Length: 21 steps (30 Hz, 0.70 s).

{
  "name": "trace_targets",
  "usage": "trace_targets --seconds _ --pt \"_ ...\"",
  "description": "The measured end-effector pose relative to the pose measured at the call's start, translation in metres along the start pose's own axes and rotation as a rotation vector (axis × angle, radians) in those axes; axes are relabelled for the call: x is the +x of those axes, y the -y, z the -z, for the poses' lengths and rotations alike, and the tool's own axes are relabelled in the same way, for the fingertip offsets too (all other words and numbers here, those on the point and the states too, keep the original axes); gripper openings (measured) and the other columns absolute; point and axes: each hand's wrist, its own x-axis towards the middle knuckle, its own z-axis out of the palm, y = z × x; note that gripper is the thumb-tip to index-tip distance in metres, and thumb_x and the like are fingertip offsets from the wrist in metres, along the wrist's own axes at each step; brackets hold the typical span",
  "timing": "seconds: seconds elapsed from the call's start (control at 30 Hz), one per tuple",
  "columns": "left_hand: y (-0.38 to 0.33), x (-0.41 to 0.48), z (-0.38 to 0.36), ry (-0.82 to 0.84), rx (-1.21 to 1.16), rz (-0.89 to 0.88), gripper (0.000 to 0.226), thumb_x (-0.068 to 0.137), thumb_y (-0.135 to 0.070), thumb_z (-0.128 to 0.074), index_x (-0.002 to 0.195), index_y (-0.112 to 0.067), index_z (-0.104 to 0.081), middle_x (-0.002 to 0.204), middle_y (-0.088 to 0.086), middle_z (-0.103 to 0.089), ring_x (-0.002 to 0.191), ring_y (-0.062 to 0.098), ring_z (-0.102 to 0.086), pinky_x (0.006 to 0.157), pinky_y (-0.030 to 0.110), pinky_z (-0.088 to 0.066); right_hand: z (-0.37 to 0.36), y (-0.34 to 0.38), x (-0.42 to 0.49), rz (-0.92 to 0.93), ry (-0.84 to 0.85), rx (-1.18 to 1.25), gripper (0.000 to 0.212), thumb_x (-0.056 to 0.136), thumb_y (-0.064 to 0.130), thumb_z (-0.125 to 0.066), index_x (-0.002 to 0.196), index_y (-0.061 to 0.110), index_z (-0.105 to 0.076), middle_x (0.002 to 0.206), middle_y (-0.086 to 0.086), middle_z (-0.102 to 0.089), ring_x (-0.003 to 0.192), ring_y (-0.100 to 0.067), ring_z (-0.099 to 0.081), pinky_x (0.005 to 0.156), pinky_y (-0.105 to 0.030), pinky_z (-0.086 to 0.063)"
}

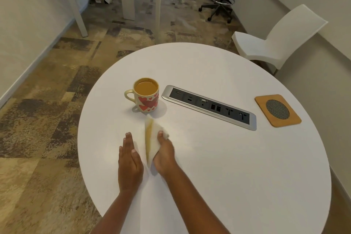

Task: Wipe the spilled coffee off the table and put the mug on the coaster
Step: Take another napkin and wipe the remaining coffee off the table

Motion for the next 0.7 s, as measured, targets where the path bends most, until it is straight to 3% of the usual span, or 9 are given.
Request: trace_targets --seconds 0.07,0.1,0.17,0.23,0.43,0.5,0.6,0.7 --pt "0.001 0.000 -0.001 0.002 0.008 -0.007 0.054 0.090 -0.020 -0.015 0.143 -0.009 -0.021 0.151 0.009 -0.027 0.136 0.007 -0.018 0.116 0.028 -0.007 0.011 0.019 -0.001 -0.003 0.018 0.165 0.030 0.099 0.021 -0.036 0.109 0.003 -0.057 0.121 -0.021 -0.057 0.097 -0.034 -0.060 0.091 -0.045 -0.042" --pt "0.001 0.000 -0.001 0.004 0.010 -0.010 0.054 0.090 -0.020 -0.015 0.143 -0.009 -0.021 0.151 0.009 -0.027 0.136 0.007 -0.018 0.116 0.027 -0.007 0.019 0.028 -0.002 0.006 0.017 0.194 0.032 0.099 0.019 -0.036 0.118 0.000 -0.053 0.127 -0.023 -0.054 0.106 -0.036 -0.057 0.092 -0.046 -0.040" --pt "0.001 -0.001 -0.001 0.006 0.006 -0.009 0.055 0.090 -0.021 -0.015 0.143 -0.009 -0.022 0.151 0.009 -0.027 0.136 0.007 -0.019 0.116 0.028 -0.007 0.034 0.043 -0.004 0.010 0.002 0.183 0.037 0.100 0.016 -0.034 0.131 -0.003 -0.043 0.137 -0.026 -0.047 0.125 -0.040 -0.046 0.096 -0.049 -0.038" --pt "0.000 -0.002 0.000 0.010 0.011 -0.007 0.055 0.089 -0.021 -0.014 0.142 -0.008 -0.022 0.151 0.009 -0.028 0.137 0.008 -0.019 0.117 0.028 -0.008 0.050 0.054 -0.003 0.032 -0.034 0.110 0.038 0.100 0.013 -0.033 0.132 -0.005 -0.041 0.139 -0.027 -0.044 0.129 -0.041 -0.042 0.102 -0.052 -0.035" --pt "-0.002 -0.002 -0.001 0.011 0.044 -0.011 0.055 0.089 -0.020 -0.015 0.142 -0.007 -0.024 0.150 0.011 -0.030 0.139 0.017 -0.022 0.116 0.029 -0.009 0.079 0.065 -0.003 0.187 -0.153 -0.327 0.033 0.095 0.002 -0.041 0.128 0.001 -0.046 0.130 -0.024 -0.054 0.118 -0.038 -0.053 0.101 -0.047 -0.043" --pt "-0.002 -0.002 -0.001 0.013 0.047 -0.004 0.055 0.089 -0.019 -0.016 0.142 -0.007 -0.025 0.150 0.011 -0.031 0.140 0.019 -0.023 0.116 0.029 -0.009 0.079 0.058 -0.003 0.286 -0.228 -0.588 0.035 0.092 -0.002 -0.040 0.126 0.004 -0.049 0.127 -0.021 -0.057 0.111 -0.033 -0.056 0.099 -0.043 -0.044" --pt "-0.001 -0.001 -0.001 0.016 0.058 -0.002 0.055 0.088 -0.018 -0.016 0.141 -0.006 -0.027 0.149 0.012 -0.031 0.140 0.023 -0.025 0.116 0.031 -0.010 0.076 0.043 -0.005 0.537 -0.307 -0.971 0.050 0.089 -0.007 -0.035 0.136 0.008 -0.043 0.136 -0.014 -0.053 0.126 -0.029 -0.049 0.106 -0.030 -0.035" --pt "0.000 0.000 -0.001 0.018 0.071 -0.001 0.054 0.088 -0.018 -0.017 0.140 -0.006 -0.028 0.149 0.013 -0.033 0.140 0.024 -0.026 0.116 0.031 -0.011 0.075 0.024 -0.007 0.736 -0.165 -1.284 0.058 0.092 -0.010 -0.030 0.143 0.017 -0.030 0.153 -0.004 -0.029 0.143 -0.017 -0.025 0.115 -0.023 -0.018"
